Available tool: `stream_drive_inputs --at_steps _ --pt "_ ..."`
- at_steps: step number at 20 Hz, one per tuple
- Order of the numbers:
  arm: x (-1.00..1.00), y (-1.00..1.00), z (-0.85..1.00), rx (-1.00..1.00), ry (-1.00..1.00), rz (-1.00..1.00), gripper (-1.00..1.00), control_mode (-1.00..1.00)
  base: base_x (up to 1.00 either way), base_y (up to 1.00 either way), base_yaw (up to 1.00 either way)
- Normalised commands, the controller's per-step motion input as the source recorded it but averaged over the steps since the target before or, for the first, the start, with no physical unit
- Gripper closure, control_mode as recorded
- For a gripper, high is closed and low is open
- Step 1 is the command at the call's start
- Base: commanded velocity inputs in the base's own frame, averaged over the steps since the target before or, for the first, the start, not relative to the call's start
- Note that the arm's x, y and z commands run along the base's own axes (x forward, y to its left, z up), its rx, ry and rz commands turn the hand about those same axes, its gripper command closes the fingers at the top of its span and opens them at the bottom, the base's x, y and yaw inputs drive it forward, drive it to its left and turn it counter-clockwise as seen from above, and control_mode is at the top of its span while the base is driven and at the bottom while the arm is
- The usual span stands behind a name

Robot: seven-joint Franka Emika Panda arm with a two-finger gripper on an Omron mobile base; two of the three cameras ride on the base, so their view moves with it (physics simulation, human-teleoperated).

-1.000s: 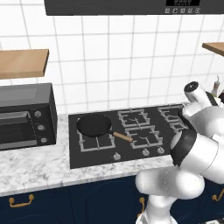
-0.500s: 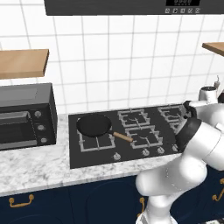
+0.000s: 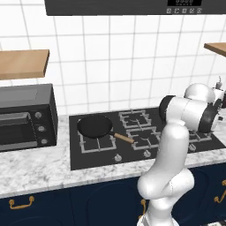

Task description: Pick the kettle from the counter and place it on a stove burner. Then turn the burner on.

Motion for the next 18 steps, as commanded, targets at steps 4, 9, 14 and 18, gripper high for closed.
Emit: stream_drive_inputs --at_steps 4,9,14,18 --pt "-0.28 0.34 -0.32 -0.08 0.01 0.02 -1.00 -1.00 0.00 0.00 0.00" --pt "-0.41 0.74 -0.50 -0.16 0.00 0.00 -1.00 -1.00 0.00 0.00 0.00" --pt "-0.42 0.67 -0.36 -0.19 -0.03 0.00 -1.00 -1.00 0.00 0.00 0.00" --pt "-0.01 0.14 -0.09 -0.10 -0.04 0.01 -1.00 -1.00 0.00 0.00 0.00"
